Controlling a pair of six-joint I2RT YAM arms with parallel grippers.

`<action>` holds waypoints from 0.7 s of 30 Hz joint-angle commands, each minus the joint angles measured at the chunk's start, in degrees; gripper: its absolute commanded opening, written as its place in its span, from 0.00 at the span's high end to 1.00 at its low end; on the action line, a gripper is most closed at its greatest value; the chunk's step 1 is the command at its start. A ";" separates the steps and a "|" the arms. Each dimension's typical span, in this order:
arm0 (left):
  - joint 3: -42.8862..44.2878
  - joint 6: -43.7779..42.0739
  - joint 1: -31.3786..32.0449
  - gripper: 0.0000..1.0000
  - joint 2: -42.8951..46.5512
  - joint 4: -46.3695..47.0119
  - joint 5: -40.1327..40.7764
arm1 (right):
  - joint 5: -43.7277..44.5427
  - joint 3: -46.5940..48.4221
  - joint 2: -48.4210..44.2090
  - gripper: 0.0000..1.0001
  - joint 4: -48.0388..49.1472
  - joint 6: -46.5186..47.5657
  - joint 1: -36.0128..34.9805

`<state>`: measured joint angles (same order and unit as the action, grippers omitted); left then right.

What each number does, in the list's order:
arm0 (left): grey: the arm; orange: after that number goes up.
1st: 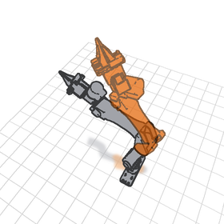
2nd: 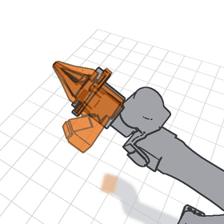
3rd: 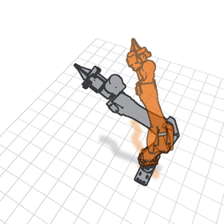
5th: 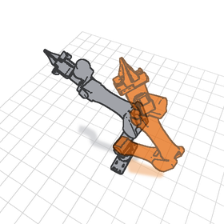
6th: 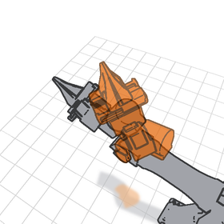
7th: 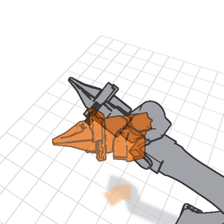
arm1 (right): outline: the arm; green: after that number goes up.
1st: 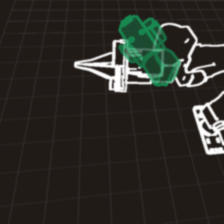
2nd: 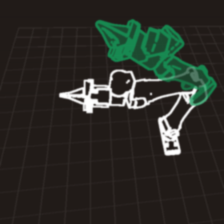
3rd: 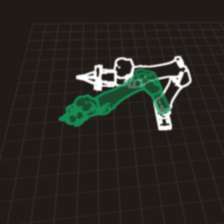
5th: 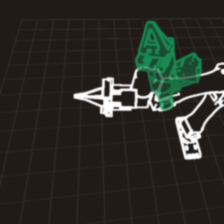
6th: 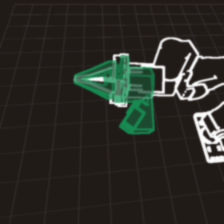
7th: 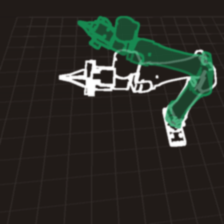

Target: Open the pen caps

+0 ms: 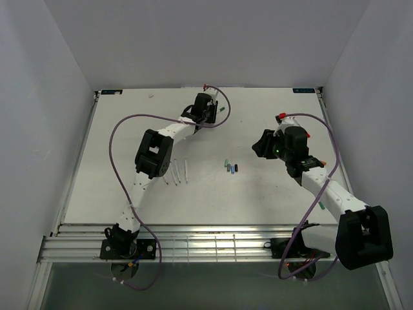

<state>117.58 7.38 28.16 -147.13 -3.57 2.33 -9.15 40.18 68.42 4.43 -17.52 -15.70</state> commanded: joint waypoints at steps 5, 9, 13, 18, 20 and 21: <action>-3.32 -1.31 3.04 0.75 0.00 -12.33 4.18 | 0.27 -1.42 -2.94 0.52 0.67 0.82 0.41; -5.59 0.09 3.30 0.97 2.02 -12.51 4.44 | -1.65 -1.25 -2.51 0.52 -0.64 0.64 0.41; -9.90 1.76 3.48 1.00 7.63 -10.93 3.83 | -3.77 -1.25 -2.33 0.51 -1.96 -0.14 0.41; -17.55 5.62 4.62 1.00 20.44 -9.26 0.85 | -9.38 0.77 0.03 0.49 -3.72 -1.03 0.41; -23.78 8.52 5.32 1.00 25.03 -8.13 -2.40 | -11.67 1.65 1.27 0.47 -4.25 -1.81 0.41; -26.50 12.27 5.58 1.00 30.10 -7.25 -5.20 | -14.38 2.26 2.49 0.45 -4.16 -2.34 0.41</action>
<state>96.05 12.43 32.32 -129.49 -10.09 3.90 -16.67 39.29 68.75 1.28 -18.48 -15.49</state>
